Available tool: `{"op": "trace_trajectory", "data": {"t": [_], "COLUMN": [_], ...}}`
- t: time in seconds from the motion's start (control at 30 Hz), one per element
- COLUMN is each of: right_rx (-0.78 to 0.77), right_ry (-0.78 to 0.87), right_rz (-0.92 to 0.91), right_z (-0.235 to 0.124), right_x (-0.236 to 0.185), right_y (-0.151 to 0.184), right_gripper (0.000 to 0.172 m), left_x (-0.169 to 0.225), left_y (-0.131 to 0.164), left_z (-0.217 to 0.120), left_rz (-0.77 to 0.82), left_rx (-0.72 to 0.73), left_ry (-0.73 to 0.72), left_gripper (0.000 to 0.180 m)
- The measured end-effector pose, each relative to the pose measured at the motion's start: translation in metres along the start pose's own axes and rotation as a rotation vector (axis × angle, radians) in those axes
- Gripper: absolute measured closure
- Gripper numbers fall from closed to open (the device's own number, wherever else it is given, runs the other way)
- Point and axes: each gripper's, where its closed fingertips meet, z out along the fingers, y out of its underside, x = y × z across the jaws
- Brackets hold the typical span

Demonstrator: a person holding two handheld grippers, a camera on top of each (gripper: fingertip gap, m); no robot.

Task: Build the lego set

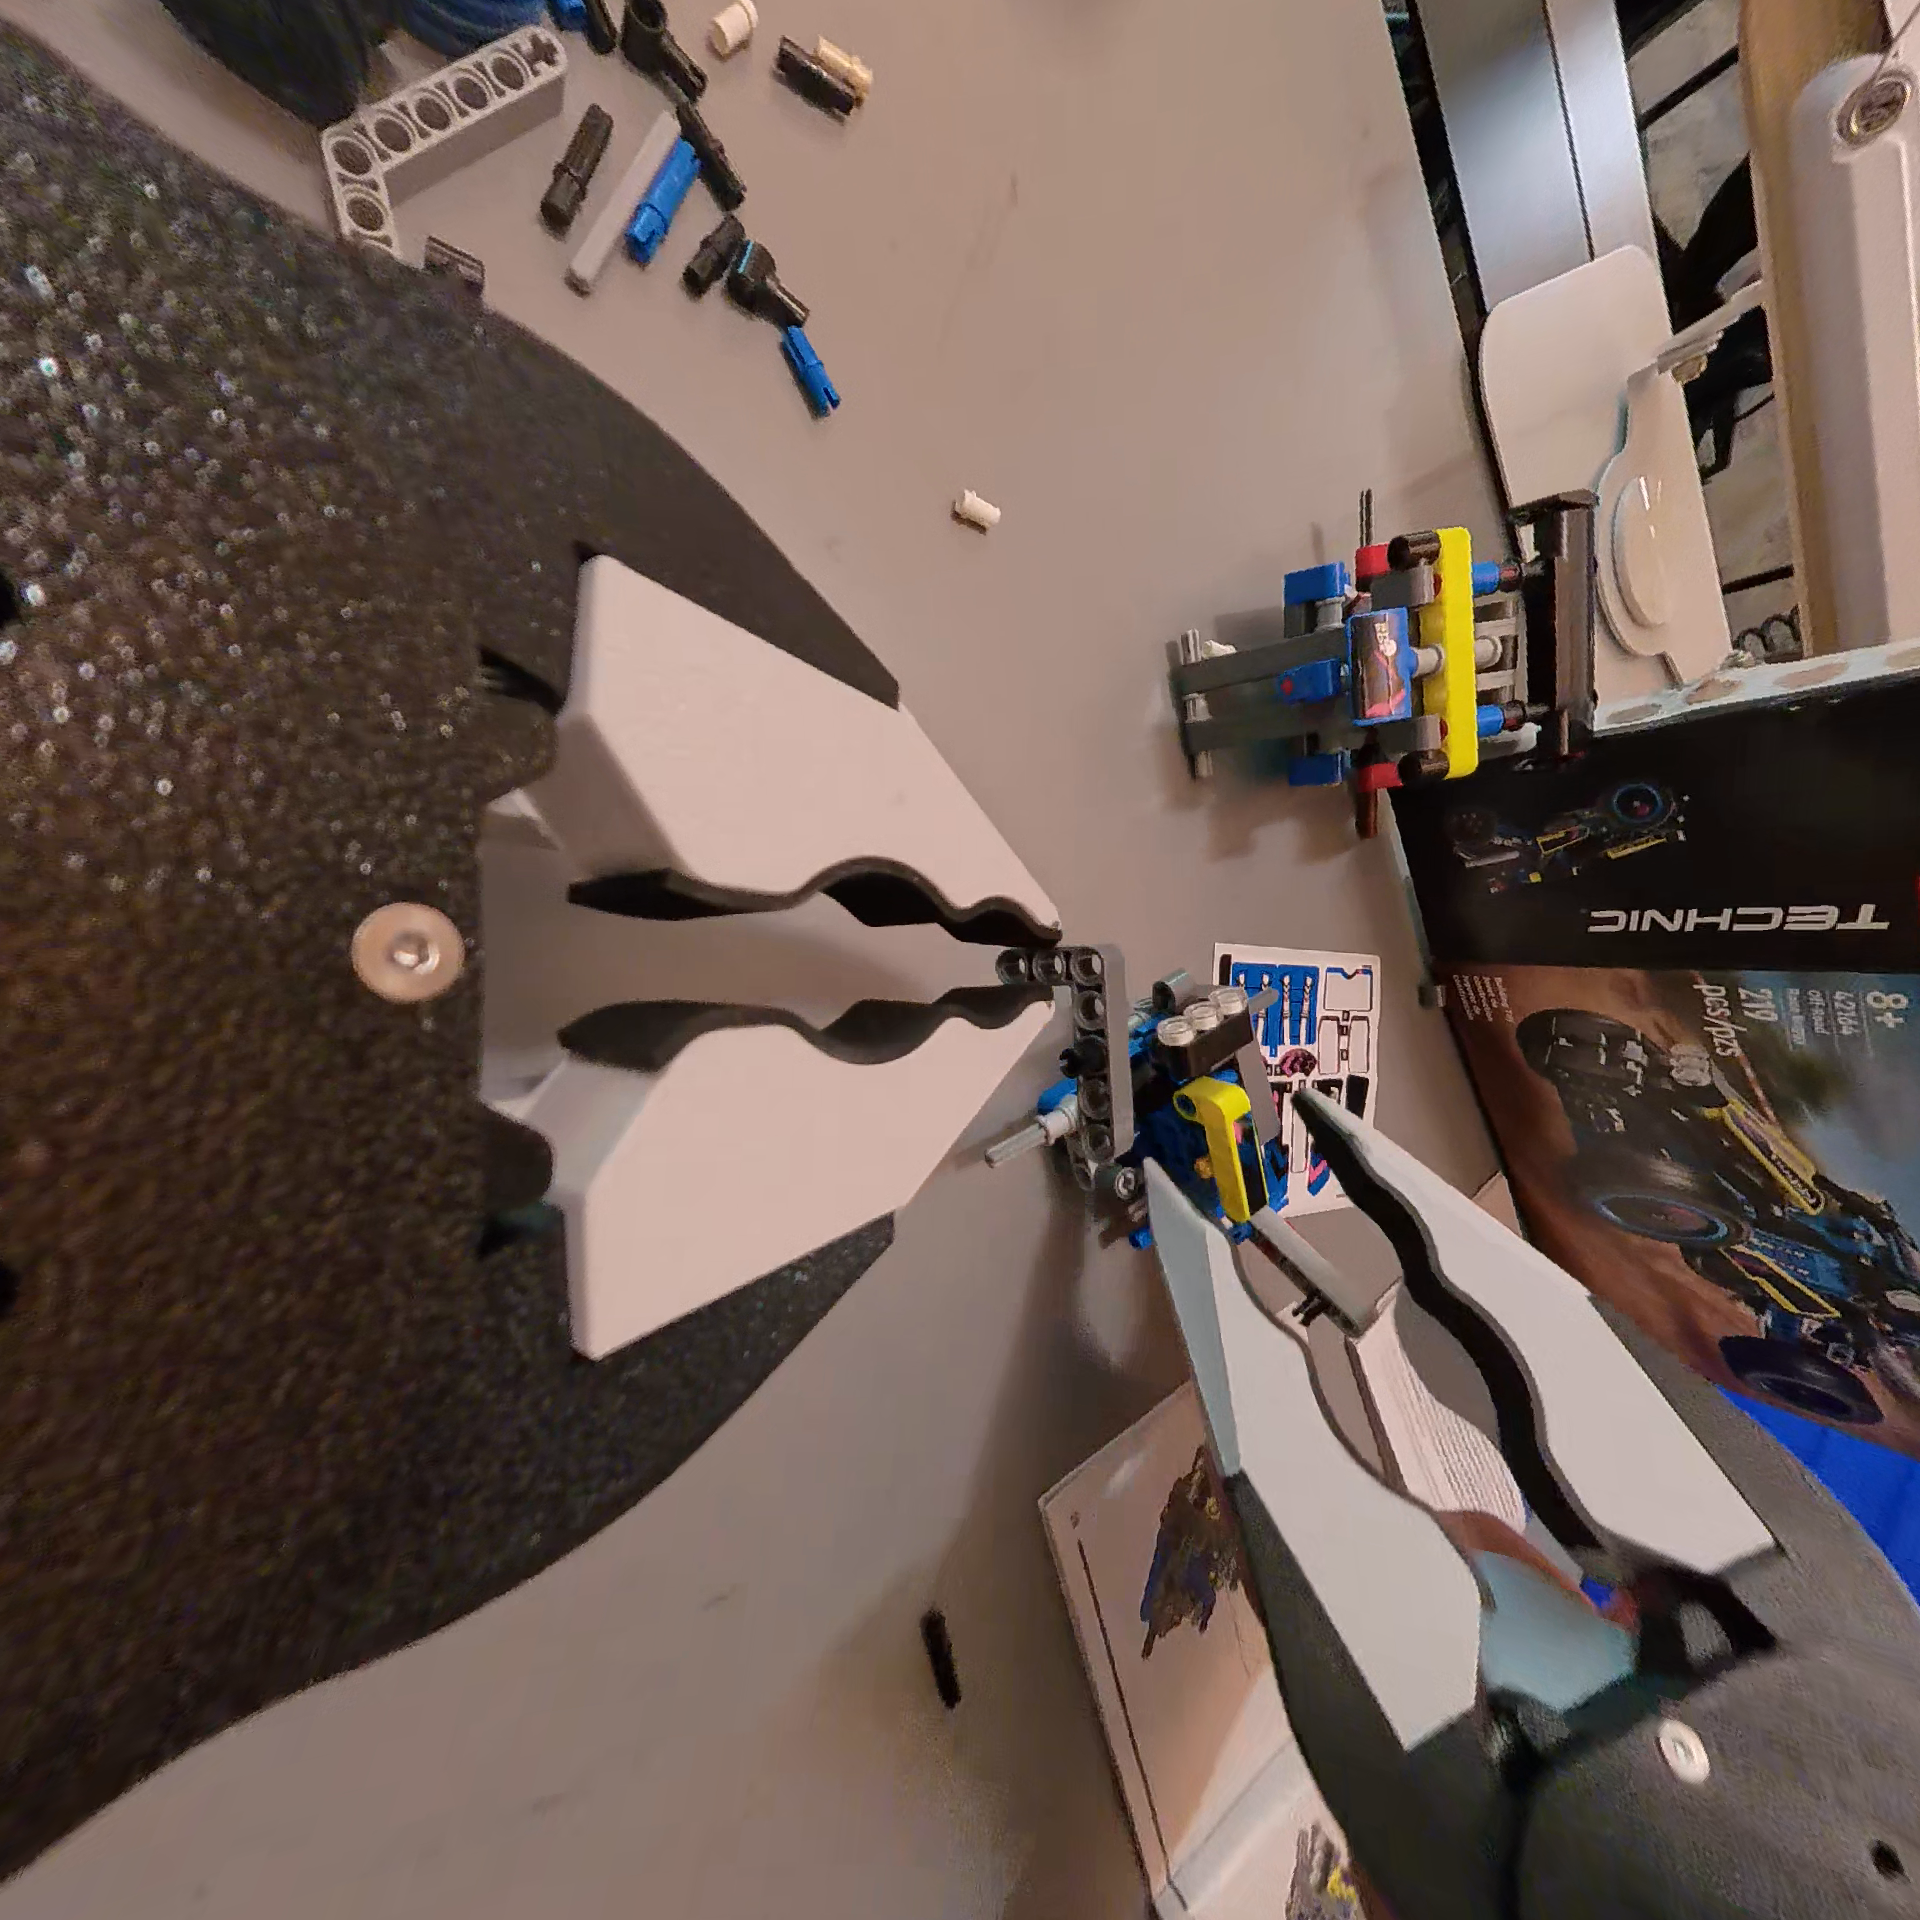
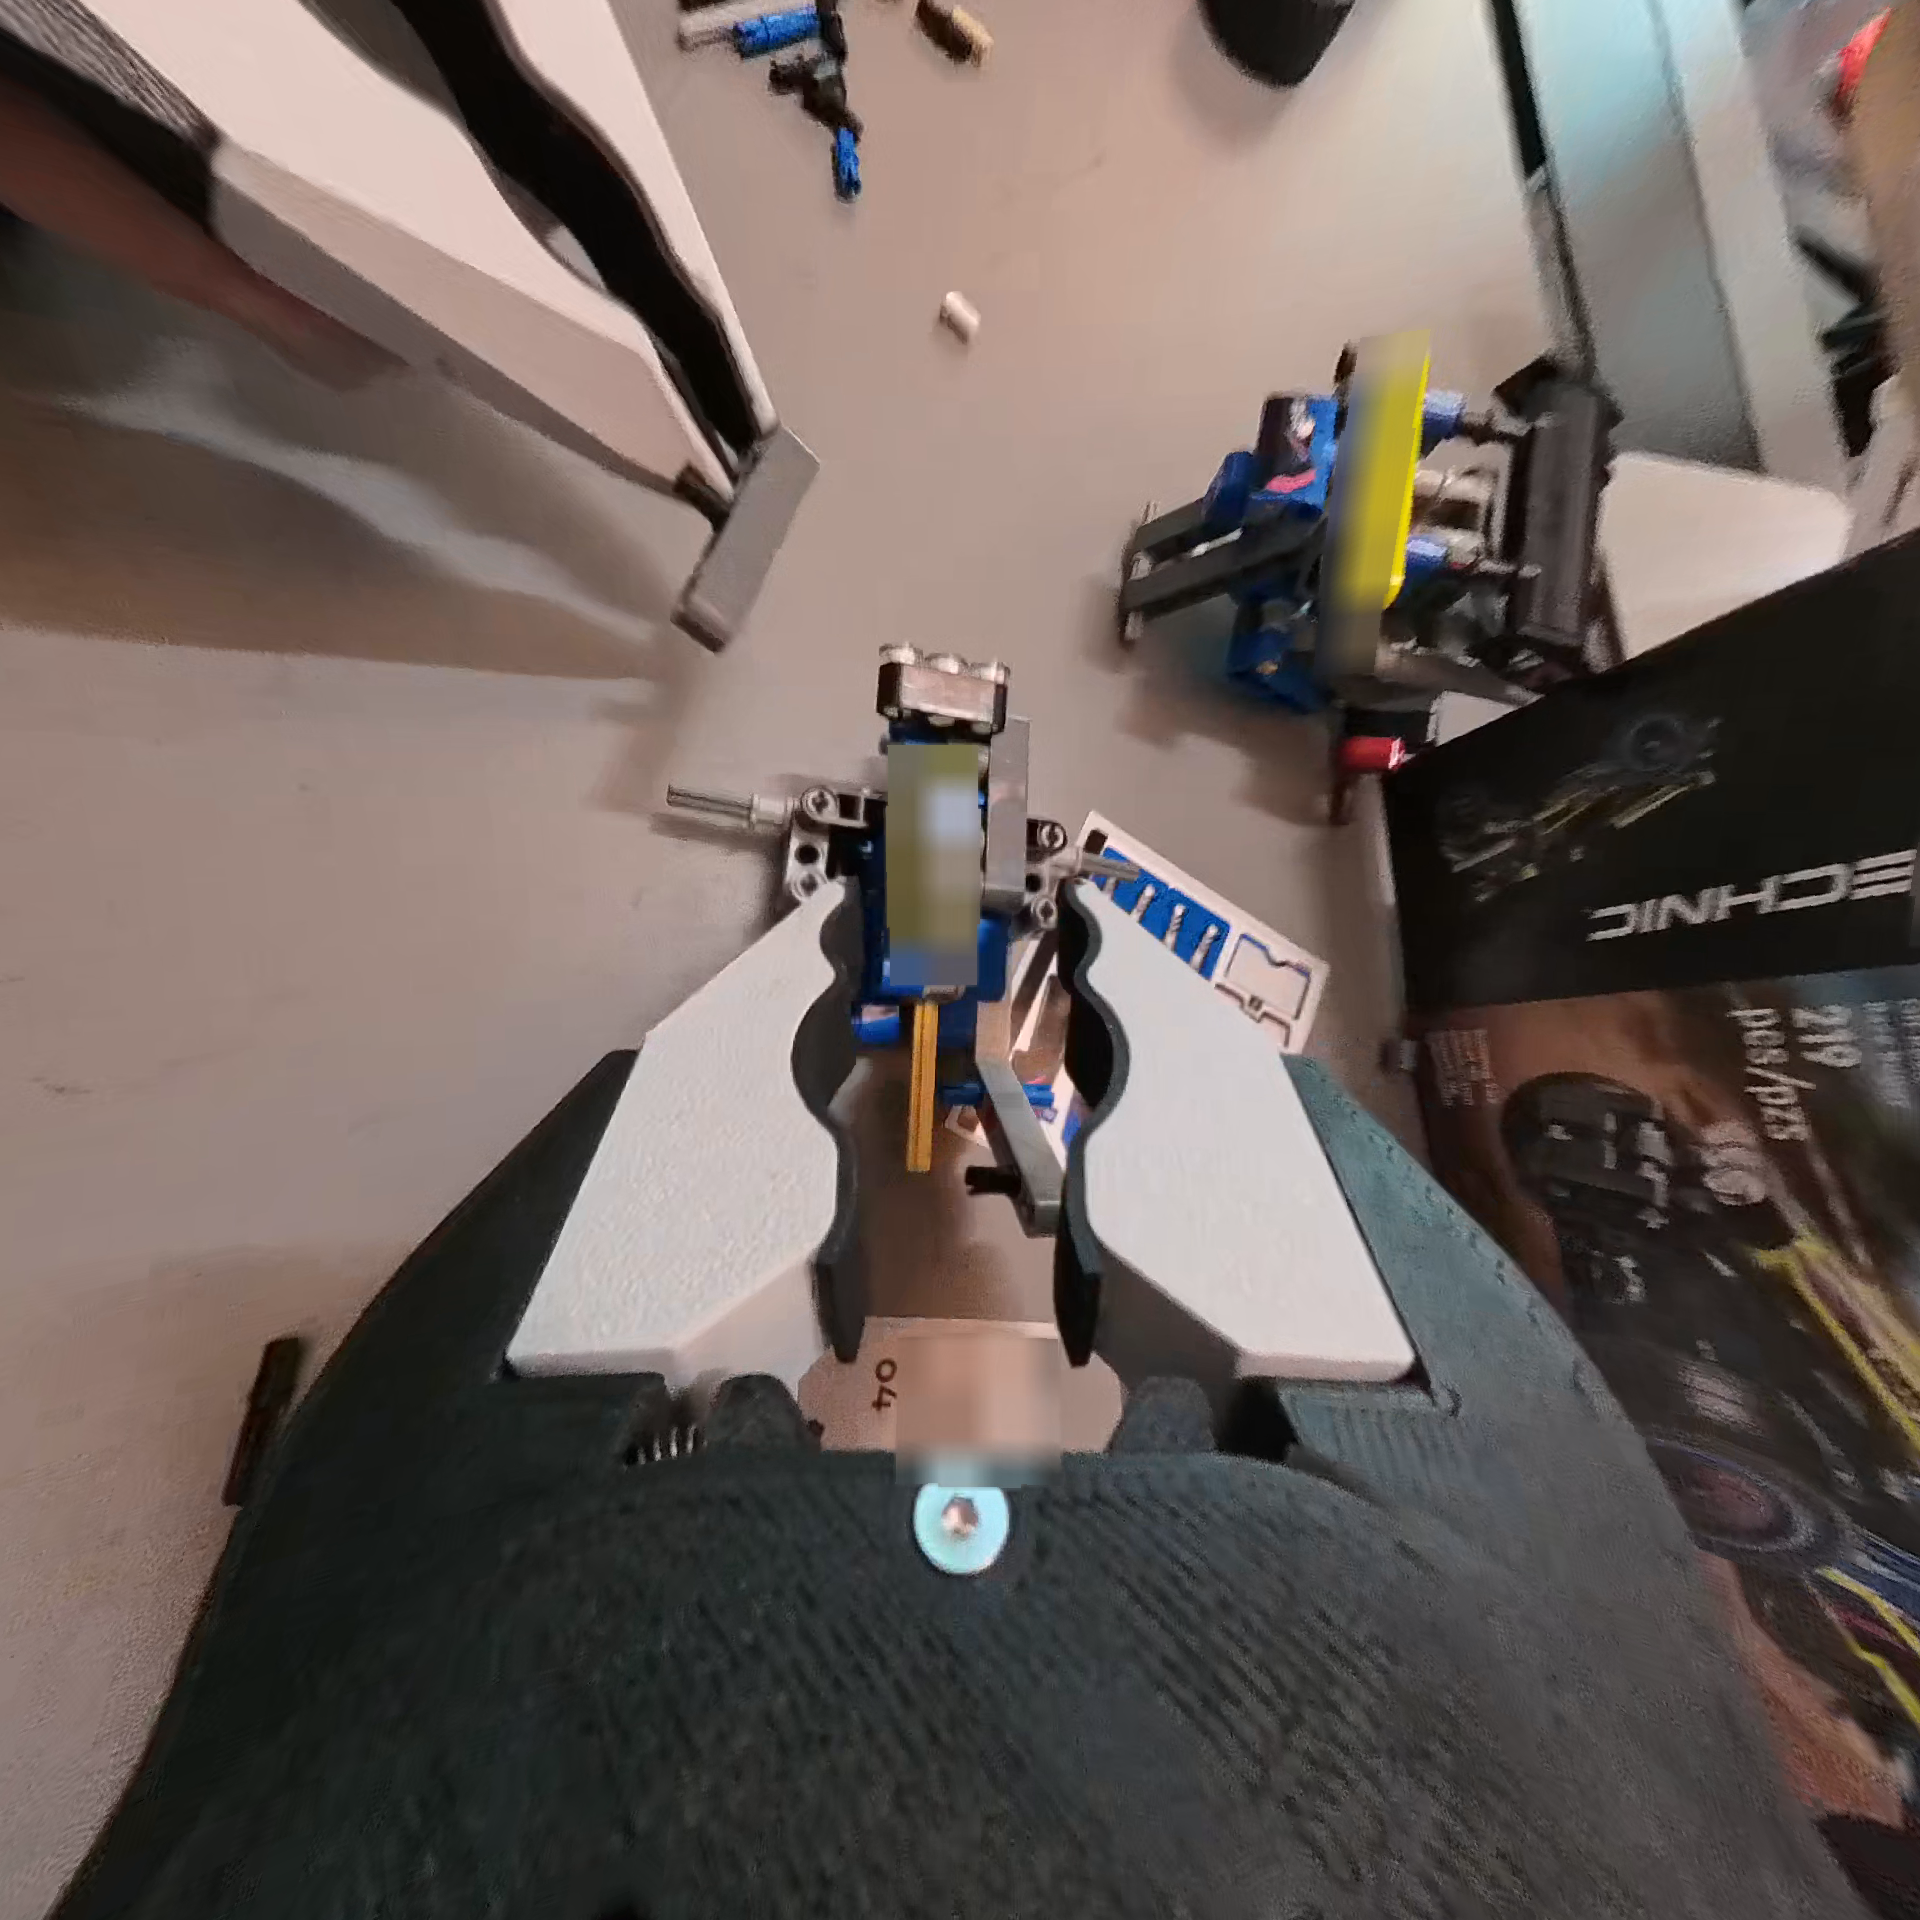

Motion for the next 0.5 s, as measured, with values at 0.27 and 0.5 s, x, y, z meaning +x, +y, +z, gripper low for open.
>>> {"op": "trace_trajectory", "data": {"t": [0.27, 0.5], "right_rx": [-0.021, -0.009], "right_ry": [-0.127, -0.166], "right_rz": [0.139, 0.191], "right_z": [0.004, 0.006], "right_x": [-0.003, -0.006], "right_y": [0.013, 0.01], "right_gripper": [0.139, 0.147], "left_x": [0.003, 0.006], "left_y": [-0.001, -0.001], "left_z": [-0.001, -0.001], "left_rz": [-0.012, 0.007], "left_rx": [0.012, 0.011], "left_ry": [0.038, 0.047], "left_gripper": [0.176, 0.176]}}
